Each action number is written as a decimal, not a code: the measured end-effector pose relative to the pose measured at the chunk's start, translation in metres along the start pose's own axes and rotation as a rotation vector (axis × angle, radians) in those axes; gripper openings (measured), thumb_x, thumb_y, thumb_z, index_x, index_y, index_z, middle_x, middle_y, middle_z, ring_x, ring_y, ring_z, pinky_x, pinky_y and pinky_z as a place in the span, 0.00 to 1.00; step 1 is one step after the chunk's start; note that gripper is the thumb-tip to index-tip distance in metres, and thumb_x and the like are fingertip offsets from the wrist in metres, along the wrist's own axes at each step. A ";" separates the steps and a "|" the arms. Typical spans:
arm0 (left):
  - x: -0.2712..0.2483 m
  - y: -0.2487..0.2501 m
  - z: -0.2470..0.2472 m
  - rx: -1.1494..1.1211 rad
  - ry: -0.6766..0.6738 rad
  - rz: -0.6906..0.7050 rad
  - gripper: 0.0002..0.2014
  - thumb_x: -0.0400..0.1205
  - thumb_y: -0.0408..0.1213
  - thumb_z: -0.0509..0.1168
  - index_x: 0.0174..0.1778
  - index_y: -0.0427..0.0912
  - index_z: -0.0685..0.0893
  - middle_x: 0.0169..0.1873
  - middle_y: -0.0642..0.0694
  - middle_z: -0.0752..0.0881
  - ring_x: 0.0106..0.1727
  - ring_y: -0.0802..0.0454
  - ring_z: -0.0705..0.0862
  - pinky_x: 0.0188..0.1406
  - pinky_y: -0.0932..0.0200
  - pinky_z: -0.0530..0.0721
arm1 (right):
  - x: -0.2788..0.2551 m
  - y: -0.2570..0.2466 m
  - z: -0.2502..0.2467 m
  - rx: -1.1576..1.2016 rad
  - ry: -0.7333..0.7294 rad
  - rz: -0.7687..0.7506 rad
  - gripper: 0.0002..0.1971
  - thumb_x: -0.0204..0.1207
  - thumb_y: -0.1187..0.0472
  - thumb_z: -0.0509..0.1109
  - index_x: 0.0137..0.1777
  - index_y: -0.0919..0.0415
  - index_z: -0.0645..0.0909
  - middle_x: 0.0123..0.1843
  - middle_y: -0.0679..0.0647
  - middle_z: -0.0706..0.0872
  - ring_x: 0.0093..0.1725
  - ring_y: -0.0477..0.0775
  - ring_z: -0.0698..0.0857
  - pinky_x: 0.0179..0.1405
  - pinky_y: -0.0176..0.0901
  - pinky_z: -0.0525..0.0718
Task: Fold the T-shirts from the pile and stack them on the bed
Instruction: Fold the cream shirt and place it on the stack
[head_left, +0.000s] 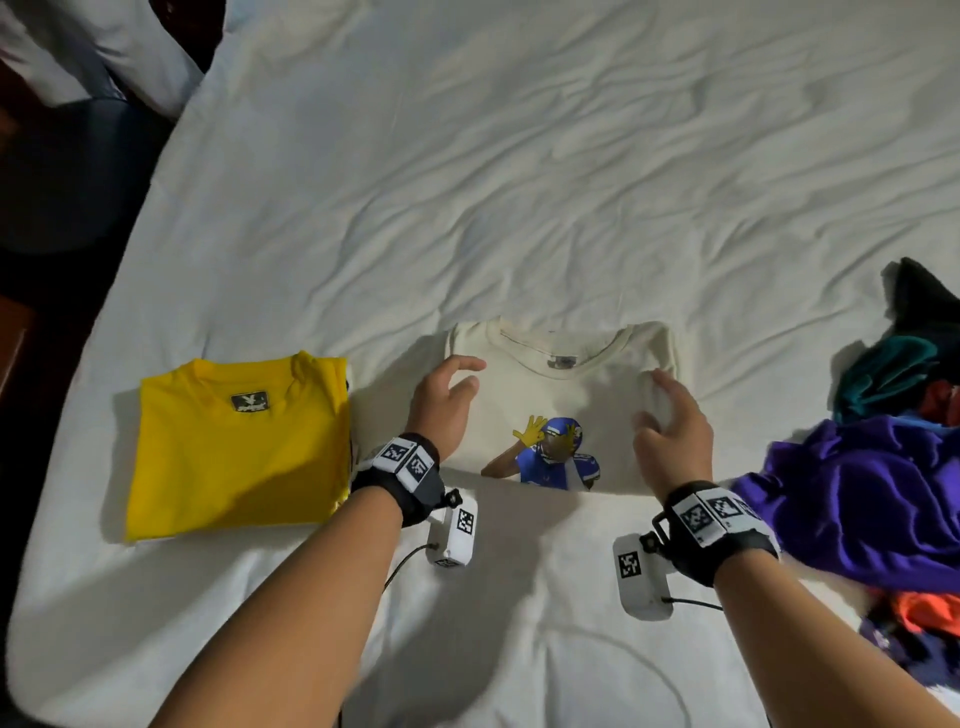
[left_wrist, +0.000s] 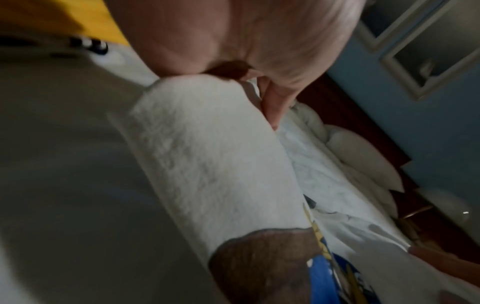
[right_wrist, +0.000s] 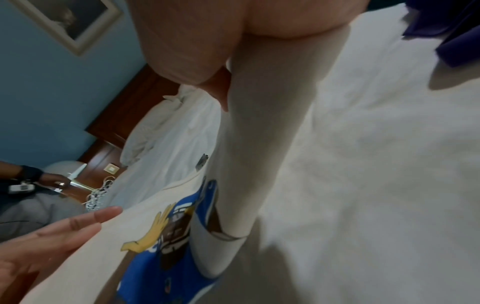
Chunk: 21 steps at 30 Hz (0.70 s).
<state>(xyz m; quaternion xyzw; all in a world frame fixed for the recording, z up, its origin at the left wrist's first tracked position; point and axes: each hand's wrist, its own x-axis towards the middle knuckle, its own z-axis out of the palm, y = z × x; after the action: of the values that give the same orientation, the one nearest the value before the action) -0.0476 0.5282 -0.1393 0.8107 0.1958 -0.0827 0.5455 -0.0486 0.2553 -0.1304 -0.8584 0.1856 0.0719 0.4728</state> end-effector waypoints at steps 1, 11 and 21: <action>-0.003 0.000 -0.018 -0.014 0.012 0.020 0.13 0.83 0.32 0.64 0.53 0.56 0.88 0.45 0.44 0.90 0.28 0.56 0.75 0.33 0.58 0.73 | -0.010 -0.011 0.008 0.013 0.011 -0.019 0.31 0.77 0.73 0.66 0.80 0.55 0.76 0.76 0.55 0.81 0.75 0.57 0.78 0.72 0.37 0.69; -0.043 -0.037 -0.238 -0.138 0.138 0.098 0.12 0.84 0.30 0.65 0.58 0.49 0.90 0.52 0.55 0.89 0.44 0.64 0.82 0.44 0.80 0.76 | -0.119 -0.132 0.128 0.124 -0.036 -0.178 0.31 0.76 0.74 0.68 0.79 0.54 0.77 0.72 0.50 0.82 0.66 0.45 0.78 0.65 0.30 0.70; -0.058 -0.131 -0.370 -0.119 0.250 -0.108 0.14 0.86 0.32 0.67 0.65 0.48 0.87 0.63 0.52 0.85 0.67 0.58 0.80 0.66 0.66 0.74 | -0.166 -0.168 0.267 0.079 -0.229 -0.165 0.32 0.78 0.69 0.70 0.83 0.52 0.71 0.76 0.53 0.79 0.74 0.54 0.78 0.71 0.38 0.73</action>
<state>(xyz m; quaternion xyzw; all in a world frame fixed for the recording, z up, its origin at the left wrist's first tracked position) -0.1832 0.8968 -0.0860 0.7691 0.3103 0.0014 0.5587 -0.1230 0.6025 -0.0939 -0.8377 0.0618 0.1230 0.5285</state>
